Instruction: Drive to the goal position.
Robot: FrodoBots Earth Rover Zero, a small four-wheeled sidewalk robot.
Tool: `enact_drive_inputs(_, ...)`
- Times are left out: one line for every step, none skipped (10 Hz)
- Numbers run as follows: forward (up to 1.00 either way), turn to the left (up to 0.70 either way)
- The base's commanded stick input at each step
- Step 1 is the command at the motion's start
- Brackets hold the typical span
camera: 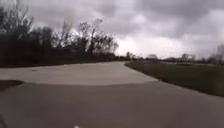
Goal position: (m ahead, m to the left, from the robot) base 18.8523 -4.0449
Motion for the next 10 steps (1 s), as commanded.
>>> enact_drive_inputs(1.0, 0.0)
enact_drive_inputs(1.0, 0.0)
enact_drive_inputs(1.0, 0.0)
enact_drive_inputs(1.0, 0.0)
enact_drive_inputs(1.0, 0.0)
enact_drive_inputs(1.0, 0.0)
enact_drive_inputs(1.0, 0.0)
enact_drive_inputs(1.0, 0.0)
enact_drive_inputs(1.0, 0.0)
enact_drive_inputs(1.0, 0.0)
